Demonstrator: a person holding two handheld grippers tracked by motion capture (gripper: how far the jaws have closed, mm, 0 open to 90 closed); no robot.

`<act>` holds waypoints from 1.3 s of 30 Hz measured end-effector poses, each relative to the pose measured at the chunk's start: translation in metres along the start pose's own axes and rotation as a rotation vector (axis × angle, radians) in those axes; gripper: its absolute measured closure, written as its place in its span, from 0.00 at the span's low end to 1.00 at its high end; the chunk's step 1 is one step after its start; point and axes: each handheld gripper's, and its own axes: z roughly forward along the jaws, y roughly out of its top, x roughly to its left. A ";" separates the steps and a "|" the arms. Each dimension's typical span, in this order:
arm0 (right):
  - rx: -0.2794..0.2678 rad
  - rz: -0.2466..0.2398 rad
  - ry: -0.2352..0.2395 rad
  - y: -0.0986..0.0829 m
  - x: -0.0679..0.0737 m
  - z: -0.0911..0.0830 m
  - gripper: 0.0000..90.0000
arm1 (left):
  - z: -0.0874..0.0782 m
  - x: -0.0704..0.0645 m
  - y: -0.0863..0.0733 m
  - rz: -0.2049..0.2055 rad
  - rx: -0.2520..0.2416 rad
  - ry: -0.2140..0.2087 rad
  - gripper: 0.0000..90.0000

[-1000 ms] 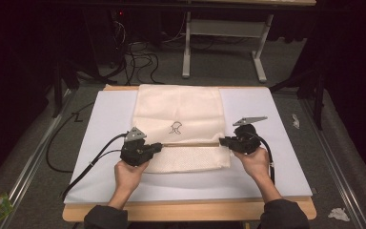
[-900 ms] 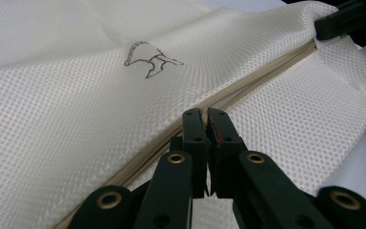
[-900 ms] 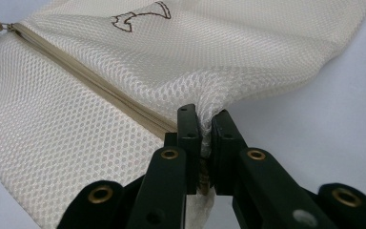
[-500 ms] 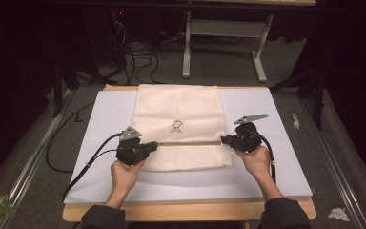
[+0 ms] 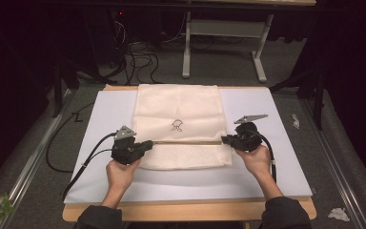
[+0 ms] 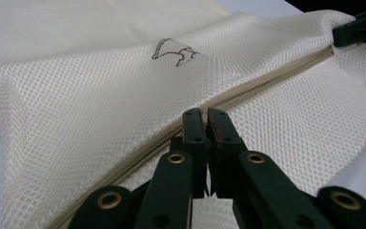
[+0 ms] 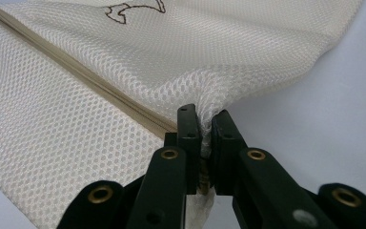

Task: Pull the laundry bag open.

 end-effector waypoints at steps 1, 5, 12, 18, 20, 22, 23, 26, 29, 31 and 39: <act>0.001 0.000 -0.001 0.000 0.000 0.000 0.96 | 0.000 0.000 0.000 -0.002 0.001 0.012 0.97; 0.004 0.006 -0.012 -0.002 -0.004 0.000 0.96 | -0.005 0.006 -0.002 -0.017 -0.003 0.024 0.97; -0.007 0.010 -0.015 -0.001 -0.006 0.001 0.96 | -0.007 0.008 -0.001 -0.019 -0.018 0.027 0.97; -0.019 0.041 -0.028 -0.002 -0.014 0.000 0.96 | -0.013 0.013 0.001 -0.028 -0.035 0.047 0.97; -0.024 0.048 -0.025 -0.002 -0.016 0.000 0.96 | -0.015 0.014 0.001 -0.029 -0.037 0.050 0.97; -0.032 0.045 -0.025 -0.001 -0.016 0.001 0.96 | -0.017 0.015 0.002 -0.031 -0.039 0.054 0.97; -0.035 0.044 -0.024 -0.001 -0.016 0.002 0.96 | -0.017 0.016 0.002 -0.029 -0.040 0.060 0.97; -0.025 0.047 -0.042 -0.001 -0.018 0.003 0.96 | -0.021 0.018 0.003 -0.034 -0.047 0.065 0.97; -0.030 0.046 -0.046 -0.001 -0.021 0.002 0.96 | -0.023 0.020 0.003 -0.036 -0.050 0.073 0.97; -0.025 0.047 -0.052 -0.001 -0.022 0.001 0.96 | -0.025 0.022 0.003 -0.035 -0.050 0.083 0.97; -0.048 0.062 -0.041 0.002 -0.025 -0.003 0.96 | -0.028 0.025 0.003 -0.038 -0.054 0.100 0.97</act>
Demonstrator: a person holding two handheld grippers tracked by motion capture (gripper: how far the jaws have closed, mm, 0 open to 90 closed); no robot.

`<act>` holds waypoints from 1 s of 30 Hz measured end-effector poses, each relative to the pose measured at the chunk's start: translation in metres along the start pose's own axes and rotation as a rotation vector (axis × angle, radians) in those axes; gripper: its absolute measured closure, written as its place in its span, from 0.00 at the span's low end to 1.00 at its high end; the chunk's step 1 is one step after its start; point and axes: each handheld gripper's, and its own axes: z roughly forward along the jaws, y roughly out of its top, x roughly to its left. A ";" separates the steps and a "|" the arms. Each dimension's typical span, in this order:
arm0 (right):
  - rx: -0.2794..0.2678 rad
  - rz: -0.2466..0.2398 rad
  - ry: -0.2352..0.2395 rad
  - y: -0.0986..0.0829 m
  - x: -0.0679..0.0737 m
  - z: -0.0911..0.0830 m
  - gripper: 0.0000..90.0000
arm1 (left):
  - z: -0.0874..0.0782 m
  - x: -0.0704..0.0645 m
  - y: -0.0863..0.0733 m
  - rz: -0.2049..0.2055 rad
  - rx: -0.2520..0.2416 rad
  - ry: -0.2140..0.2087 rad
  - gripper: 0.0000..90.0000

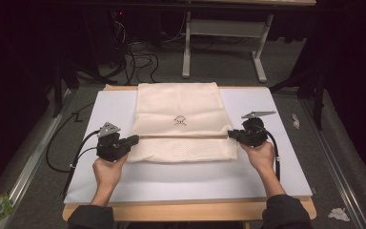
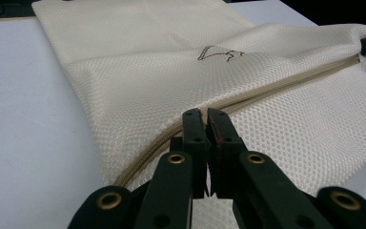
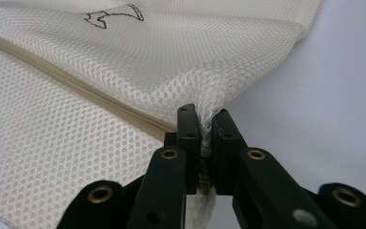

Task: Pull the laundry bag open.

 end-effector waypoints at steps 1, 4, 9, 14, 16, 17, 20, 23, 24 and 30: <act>0.002 -0.009 -0.014 0.000 -0.001 -0.001 0.96 | -0.001 0.002 0.000 -0.003 0.000 0.003 0.97; 0.007 -0.005 -0.022 0.000 -0.005 -0.002 0.96 | -0.006 0.008 0.000 -0.019 -0.005 0.005 0.97; 0.010 -0.005 -0.026 0.000 -0.004 -0.002 0.96 | -0.006 0.009 0.000 -0.019 -0.010 0.015 0.97; 0.013 0.000 -0.042 0.000 -0.006 0.000 0.96 | -0.009 0.013 -0.002 -0.029 -0.014 0.022 0.97; 0.014 0.005 -0.046 -0.001 -0.008 -0.001 0.96 | -0.012 0.015 -0.002 -0.032 -0.021 0.024 0.97; 0.011 0.009 -0.044 -0.001 -0.008 -0.002 0.96 | -0.012 0.015 -0.002 -0.033 -0.020 0.021 0.97; 0.011 0.005 -0.051 0.001 -0.007 -0.003 0.96 | -0.012 0.015 -0.002 -0.031 -0.023 0.025 0.97; 0.003 0.007 -0.050 0.002 -0.008 -0.003 0.96 | -0.011 0.015 -0.002 -0.032 -0.024 0.031 0.97; 0.001 0.004 -0.053 0.003 -0.008 -0.004 0.96 | -0.012 0.015 -0.003 -0.029 -0.023 0.038 0.97; -0.013 0.007 -0.066 0.004 -0.010 -0.005 0.96 | -0.016 0.018 -0.003 -0.030 -0.021 0.054 0.97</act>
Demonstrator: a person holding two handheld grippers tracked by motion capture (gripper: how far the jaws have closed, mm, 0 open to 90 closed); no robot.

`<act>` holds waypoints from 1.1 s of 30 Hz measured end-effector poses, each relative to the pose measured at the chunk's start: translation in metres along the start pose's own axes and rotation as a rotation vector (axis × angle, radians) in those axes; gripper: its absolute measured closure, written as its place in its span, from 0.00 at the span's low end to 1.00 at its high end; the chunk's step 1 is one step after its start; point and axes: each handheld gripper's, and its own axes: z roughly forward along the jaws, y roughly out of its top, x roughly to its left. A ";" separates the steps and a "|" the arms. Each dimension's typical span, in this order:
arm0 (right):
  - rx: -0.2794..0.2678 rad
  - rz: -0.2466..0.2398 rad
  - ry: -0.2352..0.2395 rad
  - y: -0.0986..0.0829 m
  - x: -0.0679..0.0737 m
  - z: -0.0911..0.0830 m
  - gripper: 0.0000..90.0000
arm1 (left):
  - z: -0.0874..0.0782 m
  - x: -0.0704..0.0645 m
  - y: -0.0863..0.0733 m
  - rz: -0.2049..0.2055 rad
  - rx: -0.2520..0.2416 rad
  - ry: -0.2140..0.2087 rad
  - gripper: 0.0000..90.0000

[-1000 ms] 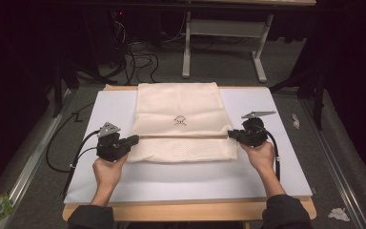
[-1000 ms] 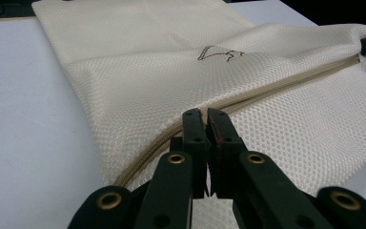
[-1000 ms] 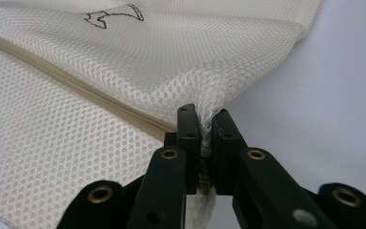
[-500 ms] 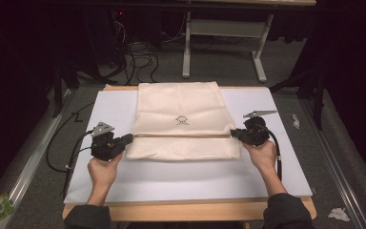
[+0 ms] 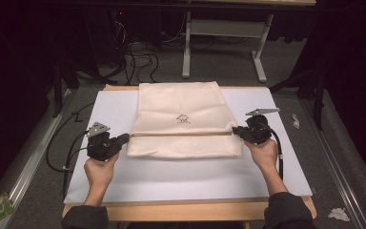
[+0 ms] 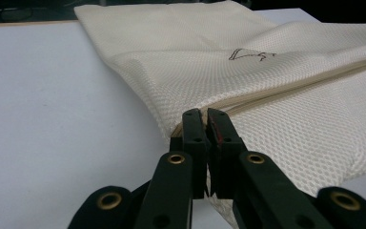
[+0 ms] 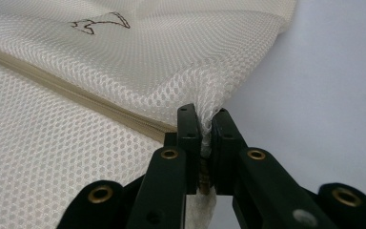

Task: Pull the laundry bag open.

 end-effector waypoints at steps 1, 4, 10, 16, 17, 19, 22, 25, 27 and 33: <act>0.000 -0.003 -0.002 0.000 0.000 0.000 0.96 | -0.001 0.000 0.000 -0.001 -0.003 0.002 0.97; 0.001 -0.004 -0.005 0.000 -0.001 0.001 0.96 | -0.001 0.001 -0.002 0.003 0.002 0.007 0.97; 0.004 -0.009 -0.024 0.001 -0.001 0.004 0.96 | 0.002 -0.001 -0.005 0.005 0.007 0.014 0.97; 0.000 -0.014 -0.019 0.001 0.002 0.005 0.96 | 0.009 -0.002 -0.007 0.012 0.025 0.011 0.97; 0.000 -0.019 -0.017 0.001 0.002 0.006 0.96 | 0.011 -0.003 -0.008 0.017 0.032 0.008 0.97; 0.007 -0.019 -0.014 0.000 0.002 0.009 0.96 | 0.015 -0.003 -0.010 0.017 0.043 0.001 0.97; 0.020 -0.011 -0.010 -0.003 0.002 0.014 0.95 | 0.023 0.001 -0.014 -0.003 0.057 -0.001 0.97; 0.029 0.000 0.002 -0.010 0.003 0.019 0.95 | 0.029 0.005 -0.018 -0.006 0.073 0.002 0.97; 0.033 0.004 0.006 -0.017 0.003 0.021 0.95 | 0.032 0.006 -0.021 -0.009 0.085 0.001 0.97; 0.041 0.021 0.018 -0.032 0.003 0.024 0.95 | 0.039 0.008 -0.027 -0.010 0.100 -0.007 0.97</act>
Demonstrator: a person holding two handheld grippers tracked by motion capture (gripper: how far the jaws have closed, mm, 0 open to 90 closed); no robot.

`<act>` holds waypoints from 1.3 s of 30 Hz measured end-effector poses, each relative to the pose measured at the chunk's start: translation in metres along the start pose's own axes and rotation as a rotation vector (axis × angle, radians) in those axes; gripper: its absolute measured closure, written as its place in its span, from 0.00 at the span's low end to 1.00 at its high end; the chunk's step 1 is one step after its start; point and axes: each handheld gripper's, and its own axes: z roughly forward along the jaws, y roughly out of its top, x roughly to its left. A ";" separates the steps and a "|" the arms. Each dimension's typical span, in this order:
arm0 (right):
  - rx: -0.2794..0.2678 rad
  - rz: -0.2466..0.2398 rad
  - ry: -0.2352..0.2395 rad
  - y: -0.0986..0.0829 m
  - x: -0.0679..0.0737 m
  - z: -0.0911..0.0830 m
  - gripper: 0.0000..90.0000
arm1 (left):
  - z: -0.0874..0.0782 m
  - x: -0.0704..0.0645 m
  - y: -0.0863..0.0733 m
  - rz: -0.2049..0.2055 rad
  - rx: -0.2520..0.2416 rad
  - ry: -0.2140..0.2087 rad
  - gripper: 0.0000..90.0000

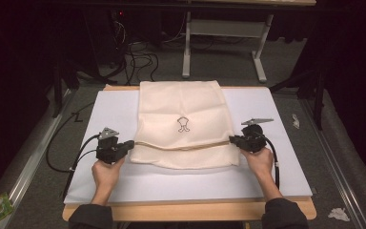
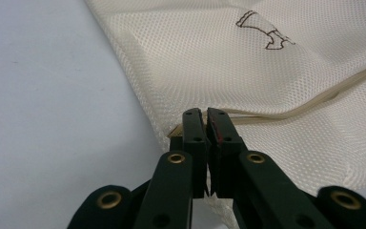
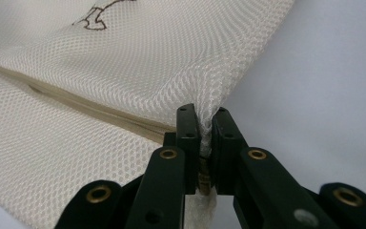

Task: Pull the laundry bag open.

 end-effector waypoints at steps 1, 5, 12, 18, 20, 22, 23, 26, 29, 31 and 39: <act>-0.002 -0.001 0.003 -0.002 0.000 0.000 0.95 | 0.000 0.001 -0.001 -0.001 0.003 -0.002 0.97; -0.006 0.007 0.015 -0.009 0.001 -0.001 0.95 | 0.000 0.001 -0.003 -0.001 0.014 -0.008 0.97; -0.010 0.032 0.039 -0.017 0.001 -0.006 0.94 | -0.013 -0.001 -0.006 -0.010 -0.003 -0.053 0.97; 0.003 0.020 0.028 -0.022 0.004 -0.006 0.93 | -0.009 -0.003 -0.015 0.015 0.019 -0.023 0.97; 0.004 0.014 0.020 -0.026 0.004 -0.003 0.92 | -0.008 -0.003 -0.017 0.024 0.022 -0.016 0.97; 0.005 0.018 0.020 -0.027 0.003 -0.002 0.91 | -0.008 -0.003 -0.018 0.031 0.033 -0.015 0.96; 0.004 0.018 0.018 -0.028 0.003 -0.002 0.89 | -0.006 -0.003 -0.018 0.029 0.032 -0.011 0.96; -0.001 0.017 0.010 -0.030 0.003 -0.002 0.81 | -0.004 -0.004 -0.020 0.039 0.035 -0.007 0.95; 0.005 0.012 0.002 -0.032 0.003 -0.002 0.73 | -0.003 -0.005 -0.021 0.046 0.030 -0.011 0.88; 0.009 0.013 -0.005 -0.033 0.003 -0.002 0.66 | -0.004 -0.006 -0.021 0.052 0.021 -0.015 0.85; -0.064 -0.016 -0.025 -0.032 0.007 -0.021 0.56 | -0.019 -0.005 -0.019 0.055 -0.053 -0.014 0.71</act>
